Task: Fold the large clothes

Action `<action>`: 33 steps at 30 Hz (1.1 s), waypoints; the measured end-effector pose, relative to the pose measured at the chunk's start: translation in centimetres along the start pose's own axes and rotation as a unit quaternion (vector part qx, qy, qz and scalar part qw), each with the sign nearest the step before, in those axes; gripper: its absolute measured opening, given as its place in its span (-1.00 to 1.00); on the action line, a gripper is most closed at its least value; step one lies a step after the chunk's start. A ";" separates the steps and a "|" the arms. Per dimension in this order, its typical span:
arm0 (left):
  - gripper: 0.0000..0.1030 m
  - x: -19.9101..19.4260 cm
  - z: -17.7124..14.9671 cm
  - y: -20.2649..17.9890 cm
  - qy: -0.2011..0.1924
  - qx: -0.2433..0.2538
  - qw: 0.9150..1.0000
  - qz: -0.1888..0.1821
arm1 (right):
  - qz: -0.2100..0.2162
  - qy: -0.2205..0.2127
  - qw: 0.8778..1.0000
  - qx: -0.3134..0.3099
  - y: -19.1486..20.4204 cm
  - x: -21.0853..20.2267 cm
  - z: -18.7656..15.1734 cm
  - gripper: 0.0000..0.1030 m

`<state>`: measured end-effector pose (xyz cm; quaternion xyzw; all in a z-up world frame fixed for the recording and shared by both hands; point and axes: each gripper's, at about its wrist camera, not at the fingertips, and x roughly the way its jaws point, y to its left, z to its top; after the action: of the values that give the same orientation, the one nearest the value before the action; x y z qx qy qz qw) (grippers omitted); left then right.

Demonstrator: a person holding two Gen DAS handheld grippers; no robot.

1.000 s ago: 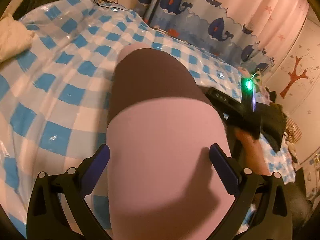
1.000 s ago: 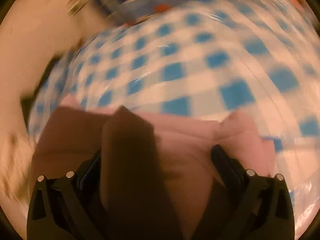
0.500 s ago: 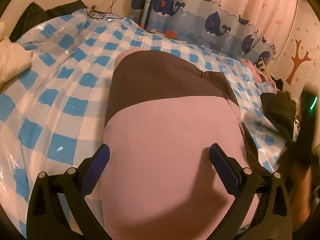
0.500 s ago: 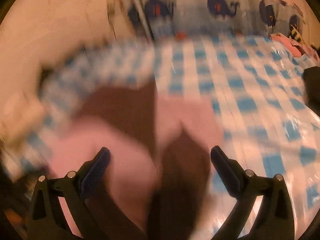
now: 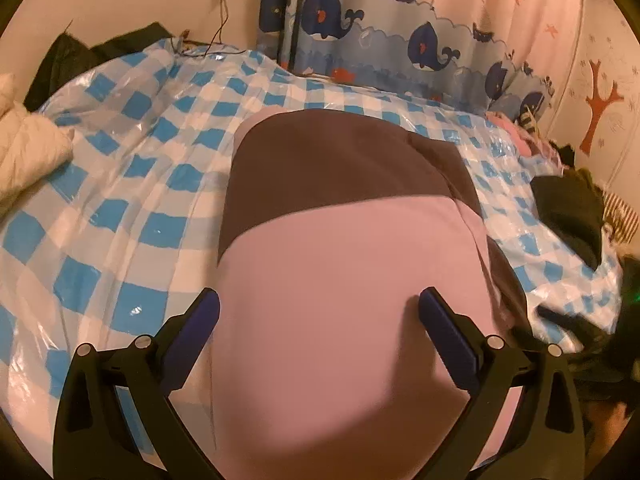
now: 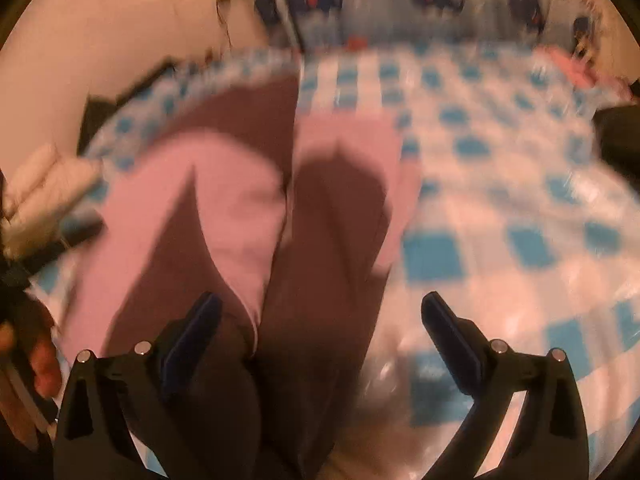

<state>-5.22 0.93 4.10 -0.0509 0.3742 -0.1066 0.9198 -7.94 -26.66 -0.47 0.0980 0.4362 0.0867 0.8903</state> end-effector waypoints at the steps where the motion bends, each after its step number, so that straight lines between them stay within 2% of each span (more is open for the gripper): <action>1: 0.85 -0.1 -0.1 -0.2 -0.002 0.008 1.000 0.006 | 0.010 0.005 1.000 0.019 -0.5 0.2 -0.3 0.87; 4: 0.85 -0.7 -0.2 -0.7 -0.015 0.026 0.999 0.025 | 0.028 -0.008 0.999 0.043 -1.1 -0.8 -0.1 0.87; 8: 0.85 -1.2 -0.1 -0.5 -0.024 0.026 0.999 0.028 | 0.060 -0.040 0.995 0.071 -1.7 -3.1 -0.4 0.87; 10: 0.85 -1.3 0.0 -0.1 -0.022 0.021 0.999 0.023 | 0.088 -0.026 0.989 0.112 -2.7 -3.2 -1.0 0.87; 13: 0.85 -1.2 0.0 0.5 -0.011 -0.001 1.000 -0.003 | 0.123 0.024 0.980 0.157 -4.0 -0.7 -1.4 0.87; 15: 0.85 -1.0 0.0 1.5 0.007 -0.035 0.998 -0.049 | 0.175 0.059 0.961 0.205 -5.0 1.1 -2.1 0.87; 17: 0.85 -0.6 0.0 2.8 0.028 -0.077 0.992 -0.099 | 0.235 0.083 0.932 0.264 -6.0 2.5 -2.9 0.87; 18: 0.85 -0.5 0.0 3.7 0.036 -0.102 0.986 -0.124 | 0.247 0.085 0.926 0.271 -6.1 2.6 -3.1 0.87; 20: 0.85 -0.2 -0.3 4.9 0.044 -0.136 0.978 -0.149 | 0.253 0.082 0.928 0.261 -5.7 2.5 -2.9 0.87; 22: 0.85 0.1 -0.6 6.3 0.059 -0.165 0.972 -0.155 | 0.258 0.086 0.927 0.260 -5.5 2.7 -2.8 0.87; 25: 0.85 0.3 -1.1 7.4 0.063 -0.178 0.974 -0.124 | 0.266 0.085 0.920 0.275 -5.9 2.8 -2.9 0.87; 28: 0.85 0.1 -1.3 8.1 0.065 -0.179 0.975 -0.118 | 0.274 0.085 0.915 0.285 -6.1 2.7 -3.1 0.87; 30: 0.85 0.4 -1.6 7.6 0.084 -0.162 0.975 -0.123 | 0.265 0.087 0.919 0.279 -6.0 2.4 -3.0 0.87; 32: 0.85 1.5 -2.1 6.5 0.129 -0.123 0.976 -0.124 | 0.228 0.087 0.938 0.246 -5.3 1.8 -2.6 0.87; 33: 0.85 1.7 -2.4 6.0 0.133 -0.112 0.977 -0.122 | 0.210 0.087 0.947 0.225 -4.9 1.6 -2.5 0.87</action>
<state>-4.78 6.34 0.21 -0.1838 0.4938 -0.1813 0.8304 -8.63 -30.75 -4.35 0.3773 0.4900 0.1794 0.7651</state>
